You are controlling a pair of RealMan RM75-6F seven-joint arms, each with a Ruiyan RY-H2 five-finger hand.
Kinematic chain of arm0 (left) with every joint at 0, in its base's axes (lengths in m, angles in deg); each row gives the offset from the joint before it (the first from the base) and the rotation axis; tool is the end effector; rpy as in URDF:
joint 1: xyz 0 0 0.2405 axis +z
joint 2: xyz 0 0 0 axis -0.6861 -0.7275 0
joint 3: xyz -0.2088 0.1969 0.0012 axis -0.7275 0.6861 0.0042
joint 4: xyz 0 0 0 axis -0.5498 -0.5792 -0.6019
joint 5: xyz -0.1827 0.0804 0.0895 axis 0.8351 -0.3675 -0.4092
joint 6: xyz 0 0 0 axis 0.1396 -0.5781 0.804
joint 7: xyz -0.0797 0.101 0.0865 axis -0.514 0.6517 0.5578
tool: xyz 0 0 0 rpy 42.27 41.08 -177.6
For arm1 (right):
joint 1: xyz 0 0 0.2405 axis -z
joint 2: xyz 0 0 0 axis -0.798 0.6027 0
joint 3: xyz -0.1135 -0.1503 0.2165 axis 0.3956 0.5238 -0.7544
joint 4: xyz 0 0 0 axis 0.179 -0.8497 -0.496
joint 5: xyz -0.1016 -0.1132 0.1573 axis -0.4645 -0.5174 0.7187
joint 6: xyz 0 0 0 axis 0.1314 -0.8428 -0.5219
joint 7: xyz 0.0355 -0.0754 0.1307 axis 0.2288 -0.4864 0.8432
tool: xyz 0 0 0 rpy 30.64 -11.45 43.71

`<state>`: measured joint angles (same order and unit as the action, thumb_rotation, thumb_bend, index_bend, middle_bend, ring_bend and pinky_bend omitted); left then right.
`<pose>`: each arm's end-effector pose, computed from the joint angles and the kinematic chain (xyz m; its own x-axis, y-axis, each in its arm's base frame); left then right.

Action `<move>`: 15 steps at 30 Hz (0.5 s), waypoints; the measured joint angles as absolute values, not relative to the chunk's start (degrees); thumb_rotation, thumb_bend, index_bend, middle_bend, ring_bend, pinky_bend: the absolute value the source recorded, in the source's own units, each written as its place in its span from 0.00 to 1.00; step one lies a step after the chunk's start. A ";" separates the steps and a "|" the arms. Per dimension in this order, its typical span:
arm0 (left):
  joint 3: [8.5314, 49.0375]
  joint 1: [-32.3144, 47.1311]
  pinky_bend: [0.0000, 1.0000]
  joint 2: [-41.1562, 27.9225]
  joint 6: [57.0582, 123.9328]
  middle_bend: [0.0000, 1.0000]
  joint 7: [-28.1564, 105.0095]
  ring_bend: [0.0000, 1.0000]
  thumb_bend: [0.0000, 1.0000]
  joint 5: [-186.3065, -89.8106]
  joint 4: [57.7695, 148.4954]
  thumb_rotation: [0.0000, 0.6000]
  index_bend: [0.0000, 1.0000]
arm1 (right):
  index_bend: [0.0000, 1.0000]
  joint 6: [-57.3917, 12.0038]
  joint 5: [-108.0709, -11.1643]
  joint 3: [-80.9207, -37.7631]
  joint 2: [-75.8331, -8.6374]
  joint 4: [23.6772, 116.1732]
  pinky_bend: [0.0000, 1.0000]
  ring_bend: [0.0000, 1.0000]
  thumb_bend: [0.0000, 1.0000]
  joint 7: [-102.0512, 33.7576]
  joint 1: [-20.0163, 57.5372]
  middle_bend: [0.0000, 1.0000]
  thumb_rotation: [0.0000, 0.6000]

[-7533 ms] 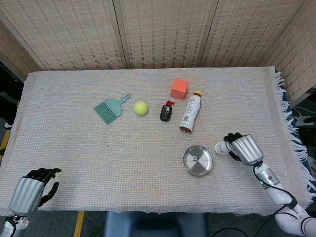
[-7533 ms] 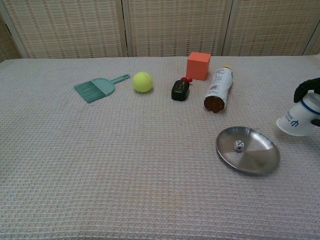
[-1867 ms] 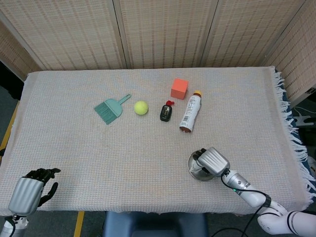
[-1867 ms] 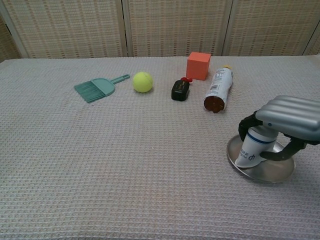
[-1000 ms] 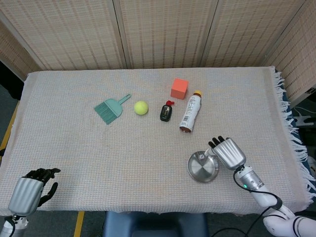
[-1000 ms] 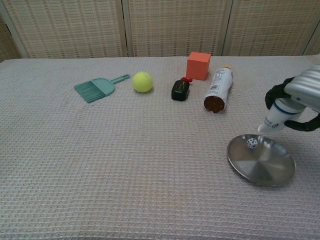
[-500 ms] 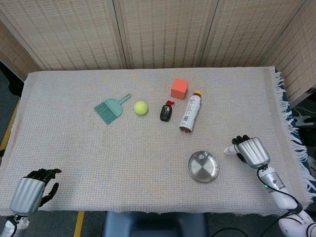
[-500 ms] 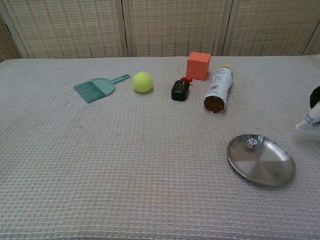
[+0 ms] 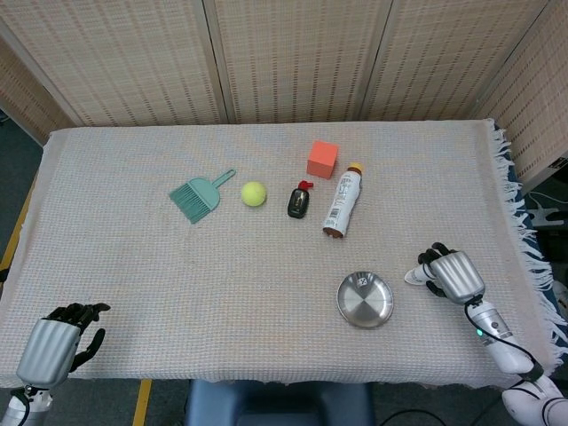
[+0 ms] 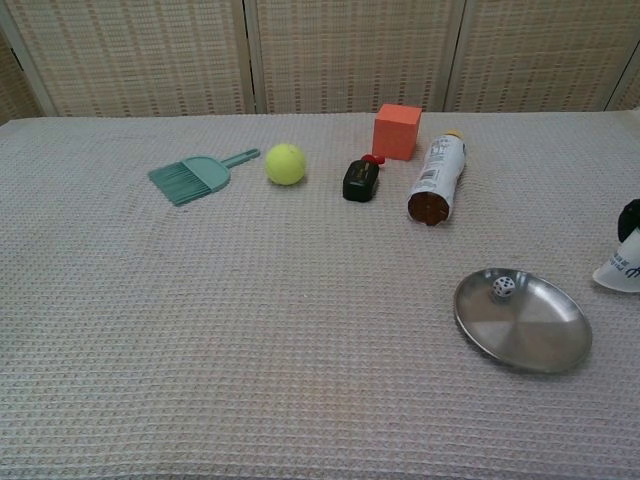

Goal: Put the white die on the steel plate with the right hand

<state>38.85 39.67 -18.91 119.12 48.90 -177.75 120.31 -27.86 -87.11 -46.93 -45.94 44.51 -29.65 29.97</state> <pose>-0.3053 0.1650 0.1215 0.4885 -0.0839 0.8685 0.8374 -0.2346 -0.4937 -0.3857 -0.3122 0.0532 0.6770 -0.1293 0.7245 -0.7238 -0.2951 0.6237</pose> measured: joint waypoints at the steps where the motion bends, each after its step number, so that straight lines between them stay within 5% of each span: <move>1: 38.84 39.67 0.56 -18.91 119.11 0.50 48.89 0.43 0.39 -177.73 120.30 1.00 0.36 | 0.27 -28.04 -87.23 -46.90 -45.66 44.77 0.47 0.08 0.05 -29.15 30.03 0.25 1.00; 7: 38.87 39.70 0.56 -18.92 119.22 0.50 48.97 0.43 0.39 -177.87 120.31 1.00 0.36 | 0.02 -29.29 -87.63 -46.67 -42.25 50.01 0.28 0.00 0.02 -29.56 30.68 0.04 1.00; 15: 38.85 39.77 0.56 -18.99 119.45 0.50 48.84 0.43 0.39 -177.98 120.47 1.00 0.36 | 0.00 -31.31 -86.19 -46.33 -33.22 67.13 0.20 0.00 0.01 -36.40 33.45 0.00 1.00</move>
